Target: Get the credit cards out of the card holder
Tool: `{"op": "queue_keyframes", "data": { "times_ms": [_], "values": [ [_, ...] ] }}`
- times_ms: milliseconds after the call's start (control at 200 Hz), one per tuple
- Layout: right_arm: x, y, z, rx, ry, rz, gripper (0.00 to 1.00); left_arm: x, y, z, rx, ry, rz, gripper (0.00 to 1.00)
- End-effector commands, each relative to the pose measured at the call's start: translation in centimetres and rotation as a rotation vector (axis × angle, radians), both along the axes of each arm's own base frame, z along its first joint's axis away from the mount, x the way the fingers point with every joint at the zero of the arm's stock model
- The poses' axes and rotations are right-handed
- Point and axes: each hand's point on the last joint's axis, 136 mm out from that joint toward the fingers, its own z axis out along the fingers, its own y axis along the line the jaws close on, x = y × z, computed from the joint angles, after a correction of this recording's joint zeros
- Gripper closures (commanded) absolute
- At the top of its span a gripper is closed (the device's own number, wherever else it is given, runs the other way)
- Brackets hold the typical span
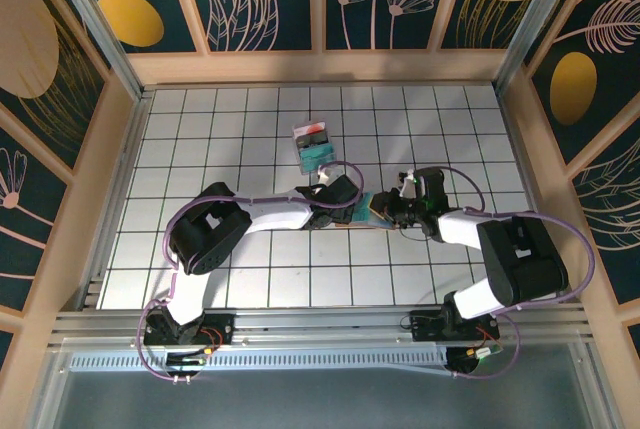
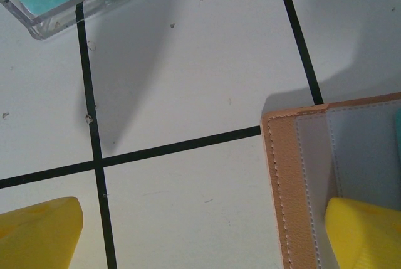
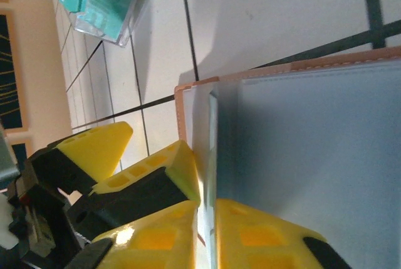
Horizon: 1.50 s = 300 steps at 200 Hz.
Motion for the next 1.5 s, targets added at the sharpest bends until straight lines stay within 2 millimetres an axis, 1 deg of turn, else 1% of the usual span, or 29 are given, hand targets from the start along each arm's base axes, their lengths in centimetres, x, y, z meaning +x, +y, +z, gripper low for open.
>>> {"op": "queue_keyframes", "data": {
  "times_ms": [0,90,185,235,325,470,581,741,806,906,981,1081,1226,1286,1306,1326,1336,1351,1496],
  "values": [
    [0.0,1.1,1.3,0.061,-0.052,0.044,0.82,-1.7,2.7,-3.6,0.142,0.093,-0.010,0.01],
    [-0.2,1.9,1.2,0.072,-0.052,0.065,0.81,-1.7,2.5,-3.6,0.137,0.095,-0.013,0.01],
    [-0.1,2.2,0.8,0.067,-0.042,0.068,0.82,-1.7,2.3,-3.8,0.131,0.100,-0.017,0.01],
    [-0.1,2.2,0.4,0.062,-0.029,0.067,0.84,-1.7,2.3,-3.7,0.128,0.101,-0.016,0.01],
    [0.0,2.0,-0.1,0.041,-0.017,0.056,0.92,-1.7,2.3,-3.5,0.125,0.096,-0.014,0.01],
    [0.1,1.5,0.0,0.006,-0.024,0.038,0.96,-1.7,2.8,-3.4,0.142,0.087,-0.007,0.01],
    [0.1,0.3,0.0,-0.043,-0.029,0.011,0.98,-1.7,3.2,-3.4,0.153,0.086,0.003,0.01],
    [0.3,-2.5,0.3,-0.128,-0.036,-0.049,0.99,-1.7,3.7,-2.8,0.157,0.066,0.015,0.01],
    [0.3,-3.6,0.7,-0.156,-0.047,-0.067,1.00,-1.6,3.8,-2.6,0.161,0.058,0.018,0.01],
    [0.4,-4.4,1.9,-0.157,-0.081,-0.072,1.00,-1.5,3.6,-1.6,0.142,0.041,0.017,0.01],
    [0.4,-4.9,2.9,-0.161,-0.122,-0.070,1.00,-1.3,3.2,-0.4,0.105,0.025,0.018,0.01],
    [0.4,-5.1,5.1,-0.151,-0.201,-0.058,1.00,-1.2,2.6,2.0,0.052,0.004,0.009,0.01],
    [0.0,-5.0,8.5,-0.134,-0.329,-0.039,1.00,-0.9,2.1,6.3,-0.044,-0.062,0.001,0.01],
    [-0.3,-4.8,9.6,-0.119,-0.367,-0.027,1.00,-0.8,1.8,8.2,-0.095,-0.094,0.001,0.01],
    [-0.5,-4.7,9.9,-0.112,-0.381,-0.022,1.00,-0.8,1.7,8.7,-0.112,-0.103,0.000,0.01],
    [-0.6,-4.7,10.3,-0.105,-0.393,-0.019,1.00,-0.8,1.6,8.7,-0.120,-0.105,-0.002,0.01],
    [-0.7,-4.6,10.5,-0.101,-0.400,-0.015,1.00,-0.8,1.6,9.7,-0.144,-0.120,-0.002,0.01],
    [-0.8,-4.5,10.7,-0.095,-0.408,-0.011,1.00,-0.8,1.5,10.4,-0.165,-0.132,-0.003,0.01],
    [-1.5,-3.8,13.2,-0.036,-0.492,0.026,1.00,-0.9,0.3,14.4,-0.334,-0.202,-0.036,0.01]
  ]
}}
